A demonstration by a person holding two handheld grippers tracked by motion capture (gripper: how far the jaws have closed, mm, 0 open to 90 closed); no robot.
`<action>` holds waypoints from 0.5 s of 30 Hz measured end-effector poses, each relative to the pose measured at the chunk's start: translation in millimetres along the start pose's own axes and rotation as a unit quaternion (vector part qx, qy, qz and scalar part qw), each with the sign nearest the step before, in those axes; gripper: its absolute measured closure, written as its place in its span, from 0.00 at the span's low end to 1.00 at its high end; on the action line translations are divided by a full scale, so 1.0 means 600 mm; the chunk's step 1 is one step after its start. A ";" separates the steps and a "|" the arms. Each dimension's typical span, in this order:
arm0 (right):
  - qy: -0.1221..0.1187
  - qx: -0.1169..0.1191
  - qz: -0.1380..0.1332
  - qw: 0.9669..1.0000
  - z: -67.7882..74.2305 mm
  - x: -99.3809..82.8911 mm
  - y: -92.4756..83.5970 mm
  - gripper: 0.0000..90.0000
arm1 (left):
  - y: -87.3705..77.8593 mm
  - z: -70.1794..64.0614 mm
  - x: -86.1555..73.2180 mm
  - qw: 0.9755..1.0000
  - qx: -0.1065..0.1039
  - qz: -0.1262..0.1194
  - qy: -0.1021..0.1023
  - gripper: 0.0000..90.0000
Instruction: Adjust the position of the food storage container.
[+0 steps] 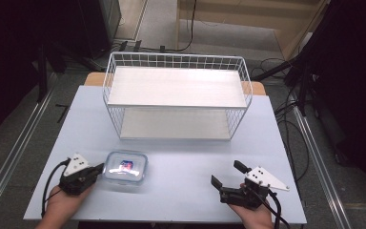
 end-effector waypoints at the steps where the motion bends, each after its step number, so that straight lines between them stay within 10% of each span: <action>1: 0.002 0.001 0.001 1.000 0.001 -0.001 0.000 0.03 | 0.005 -0.011 0.003 1.000 -0.010 -0.003 -0.003 1.00; 15: 0.003 0.001 0.000 1.000 0.000 0.000 0.000 0.04 | 0.048 -0.082 0.025 1.000 -0.027 0.006 0.007 1.00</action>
Point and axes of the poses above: each handheld gripper's, and its own axes: y roughly forward along the jaws, x roughly out of its top, z roughly to its left, the point moved 7 cm from there along y, roughly forward along the jaws, and after that the axes turned 15 degrees about -z, right-handed, at the moved point
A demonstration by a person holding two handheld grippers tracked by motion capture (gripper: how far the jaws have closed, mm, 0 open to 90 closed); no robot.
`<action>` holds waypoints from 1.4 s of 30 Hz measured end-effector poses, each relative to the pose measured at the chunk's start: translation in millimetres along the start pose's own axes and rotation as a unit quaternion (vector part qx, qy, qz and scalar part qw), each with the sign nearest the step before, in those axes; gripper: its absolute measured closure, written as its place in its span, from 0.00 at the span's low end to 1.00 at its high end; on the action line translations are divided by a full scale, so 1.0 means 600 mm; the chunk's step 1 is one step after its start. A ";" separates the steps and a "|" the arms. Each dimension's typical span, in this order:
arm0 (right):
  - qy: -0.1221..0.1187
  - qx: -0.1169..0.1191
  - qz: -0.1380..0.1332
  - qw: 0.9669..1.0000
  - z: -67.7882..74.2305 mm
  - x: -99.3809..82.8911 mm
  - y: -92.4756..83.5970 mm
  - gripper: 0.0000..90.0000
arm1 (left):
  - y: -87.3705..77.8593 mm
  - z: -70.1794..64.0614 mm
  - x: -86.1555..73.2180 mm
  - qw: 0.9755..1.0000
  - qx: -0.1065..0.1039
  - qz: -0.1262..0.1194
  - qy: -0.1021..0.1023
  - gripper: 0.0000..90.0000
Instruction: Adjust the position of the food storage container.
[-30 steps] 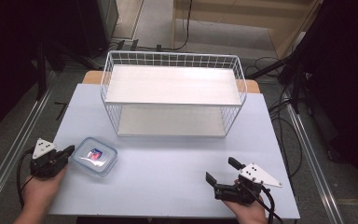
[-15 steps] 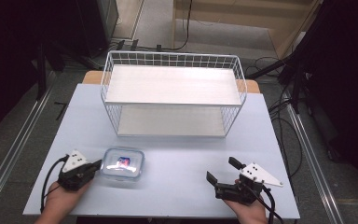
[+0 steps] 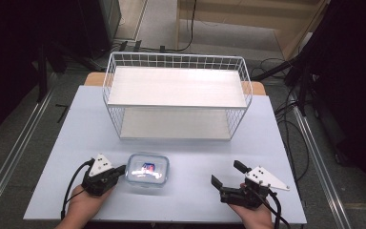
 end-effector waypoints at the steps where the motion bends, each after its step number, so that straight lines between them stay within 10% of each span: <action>1: 0.000 -0.001 0.000 1.000 0.000 0.000 0.000 0.04 | 0.005 -0.010 0.003 1.000 -0.006 0.000 0.003 1.00; 13: 0.006 0.000 0.004 1.000 -0.005 -0.006 -0.001 0.05 | 0.054 -0.101 0.024 0.998 -0.062 -0.003 0.029 1.00; 28: 0.002 -0.003 0.005 1.000 -0.007 -0.007 0.003 0.05 | 0.029 -0.076 0.042 0.998 -0.044 -0.034 0.004 0.97; 42: 0.006 0.001 0.017 1.000 0.001 -0.008 0.032 0.07 | -0.017 -0.040 0.072 0.996 0.005 -0.087 -0.021 0.37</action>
Point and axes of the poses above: each handheld gripper's, and its own axes: y roughly forward along the jaws, x roughly out of its top, z roughly to its left, the point moved 7 cm from there along y, roughly forward along the jaws, and after that the axes turned 15 degrees about -z, right-handed, at the moved point
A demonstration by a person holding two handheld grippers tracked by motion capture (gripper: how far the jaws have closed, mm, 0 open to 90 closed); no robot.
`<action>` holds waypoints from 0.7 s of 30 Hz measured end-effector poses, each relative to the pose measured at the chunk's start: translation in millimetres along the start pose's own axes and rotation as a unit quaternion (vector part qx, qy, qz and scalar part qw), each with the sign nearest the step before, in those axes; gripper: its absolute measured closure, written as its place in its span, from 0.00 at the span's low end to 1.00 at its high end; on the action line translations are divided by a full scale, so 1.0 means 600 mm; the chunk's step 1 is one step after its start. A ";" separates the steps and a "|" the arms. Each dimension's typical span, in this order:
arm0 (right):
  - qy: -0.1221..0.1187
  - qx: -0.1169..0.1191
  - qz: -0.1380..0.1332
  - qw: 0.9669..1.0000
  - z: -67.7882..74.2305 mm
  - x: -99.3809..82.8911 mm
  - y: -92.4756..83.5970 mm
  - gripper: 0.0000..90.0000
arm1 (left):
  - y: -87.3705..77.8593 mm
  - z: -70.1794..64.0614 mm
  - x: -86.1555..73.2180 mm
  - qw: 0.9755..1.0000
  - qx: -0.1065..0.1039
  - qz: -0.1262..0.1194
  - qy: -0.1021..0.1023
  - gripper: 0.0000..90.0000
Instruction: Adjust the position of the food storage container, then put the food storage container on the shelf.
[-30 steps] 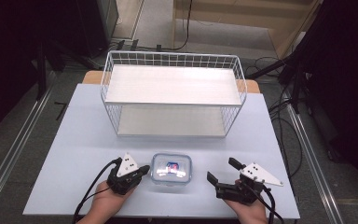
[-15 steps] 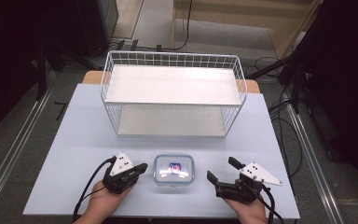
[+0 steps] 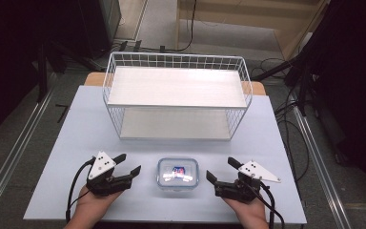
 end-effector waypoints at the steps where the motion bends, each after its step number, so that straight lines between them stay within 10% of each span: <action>1: -0.001 0.001 0.007 1.000 0.003 -0.003 0.003 0.07 | 0.001 -0.002 0.001 1.000 -0.004 -0.001 0.002 0.35; 21: 0.027 0.039 0.050 0.998 0.033 -0.011 0.065 0.15 | 0.046 -0.046 -0.005 0.997 -0.045 0.037 -0.047 0.16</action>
Point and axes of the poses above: each handheld gripper's, and its own axes: y roughly forward along the jaws, x roughly out of its top, z roughly to its left, the point moved 7 cm from there along y, roughly forward along the jaws, and after that the axes turned 15 degrees about -z, right-handed, at the moved point
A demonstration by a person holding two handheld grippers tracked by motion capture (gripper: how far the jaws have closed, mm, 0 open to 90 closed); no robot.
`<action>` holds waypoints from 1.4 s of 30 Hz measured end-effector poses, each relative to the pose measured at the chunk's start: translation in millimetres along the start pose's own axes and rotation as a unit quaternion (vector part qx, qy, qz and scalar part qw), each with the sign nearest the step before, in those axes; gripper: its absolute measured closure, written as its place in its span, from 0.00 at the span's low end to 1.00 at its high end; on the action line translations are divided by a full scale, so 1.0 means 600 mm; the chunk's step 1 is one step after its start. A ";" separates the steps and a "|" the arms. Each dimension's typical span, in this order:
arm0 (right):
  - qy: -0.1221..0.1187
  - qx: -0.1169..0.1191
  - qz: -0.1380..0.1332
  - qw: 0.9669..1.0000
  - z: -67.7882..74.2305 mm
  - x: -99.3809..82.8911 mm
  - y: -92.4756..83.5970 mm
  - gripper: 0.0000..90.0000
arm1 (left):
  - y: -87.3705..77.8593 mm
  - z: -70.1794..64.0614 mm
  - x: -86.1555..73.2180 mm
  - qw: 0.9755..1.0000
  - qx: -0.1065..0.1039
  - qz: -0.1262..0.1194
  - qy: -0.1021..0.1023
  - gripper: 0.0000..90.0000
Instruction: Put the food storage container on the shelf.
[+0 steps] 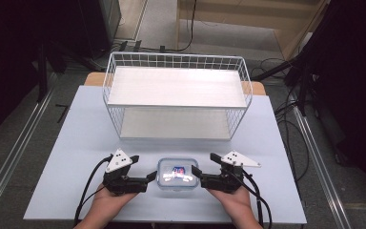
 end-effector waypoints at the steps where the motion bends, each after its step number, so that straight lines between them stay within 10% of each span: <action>1: 0.000 0.000 0.000 1.000 0.000 0.000 0.000 0.15 | 0.002 -0.002 -0.001 1.000 0.000 0.004 -0.001 0.16; 9: 0.025 0.026 0.038 0.999 0.009 -0.031 -0.006 0.24 | 0.026 -0.027 -0.012 0.999 -0.030 0.021 -0.037 0.20; 16: 0.083 0.042 0.069 0.993 0.013 -0.055 0.003 0.27 | 0.047 -0.029 -0.037 0.992 -0.055 0.044 -0.106 0.22; 23: 0.130 0.049 0.092 0.986 0.007 -0.070 0.014 0.27 | 0.050 -0.027 -0.048 0.978 -0.089 0.048 -0.180 0.29; 30: 0.208 0.071 0.114 0.969 0.002 -0.078 0.016 0.35 | 0.053 -0.028 -0.056 0.963 -0.115 0.055 -0.240 0.34; 42: 0.255 0.073 0.104 0.959 -0.008 -0.075 0.003 0.51 | 0.043 -0.028 -0.054 0.963 -0.125 0.056 -0.231 0.43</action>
Point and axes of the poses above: each handheld gripper's, and its own axes: y roughly forward along the jaws, x roughly out of its top, z roughly to its left, the point moved 7 cm from there along y, roughly forward along the jaws, and after that the axes turned 15 degrees about -z, right-handed, at the moved point
